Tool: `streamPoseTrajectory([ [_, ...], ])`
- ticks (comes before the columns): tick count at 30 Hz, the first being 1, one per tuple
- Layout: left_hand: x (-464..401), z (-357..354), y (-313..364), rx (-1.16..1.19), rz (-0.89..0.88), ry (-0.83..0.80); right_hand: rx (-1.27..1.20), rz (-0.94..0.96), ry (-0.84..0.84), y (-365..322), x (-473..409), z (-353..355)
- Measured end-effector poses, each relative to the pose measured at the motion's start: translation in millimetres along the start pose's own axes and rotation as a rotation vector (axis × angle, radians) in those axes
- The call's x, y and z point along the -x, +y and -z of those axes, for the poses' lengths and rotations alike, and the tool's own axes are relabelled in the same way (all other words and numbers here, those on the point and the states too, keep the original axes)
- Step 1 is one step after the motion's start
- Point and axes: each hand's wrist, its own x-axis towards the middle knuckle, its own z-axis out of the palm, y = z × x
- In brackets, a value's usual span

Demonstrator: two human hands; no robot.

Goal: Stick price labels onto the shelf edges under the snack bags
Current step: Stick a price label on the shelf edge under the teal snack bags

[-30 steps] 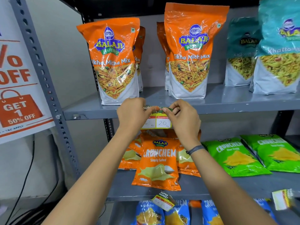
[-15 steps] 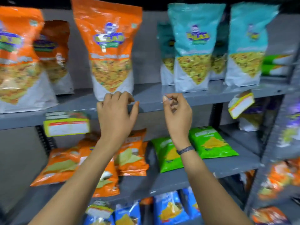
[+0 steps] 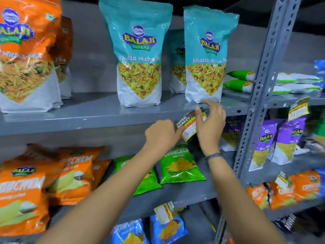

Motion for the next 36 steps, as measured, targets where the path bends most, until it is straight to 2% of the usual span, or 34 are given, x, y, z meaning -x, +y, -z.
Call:
streamPoseTrajectory([
  [2, -7, -13, 4, 0.103, 0.052, -0.032, -0.042, 0.027, -0.109, 12, -12, 1],
  [6, -14, -20, 8, 0.285, 0.074, 0.034, -0.135, 0.056, -0.221, 25, -28, 2],
  [12, -10, -12, 25, 0.297, -0.008, 0.091, -0.085, 0.014, -0.410, 25, -55, 6],
  [15, -11, -9, 23, 0.258, -0.010, 0.130, -0.148, 0.019, -0.415, 32, -56, 8],
  [19, -11, -10, 10, 0.080, -0.042, 0.179, -0.239, 0.033, -0.468, 42, -48, 16],
  [23, -10, -18, 2, -0.073, -0.071, 0.182, -0.179, 0.161, -0.514, 49, -39, 19],
  [27, -13, -18, 2, -0.141, -0.060, 0.194, -0.176, 0.183, -0.497, 49, -38, 18],
  [32, -18, -8, 8, -0.170, -0.077, 0.253, -0.364, 0.026, -0.454, 49, -41, 15],
  [36, -27, -4, 14, -0.236, -0.074, 0.297, -0.370, -0.009, -0.389, 47, -42, 9],
])
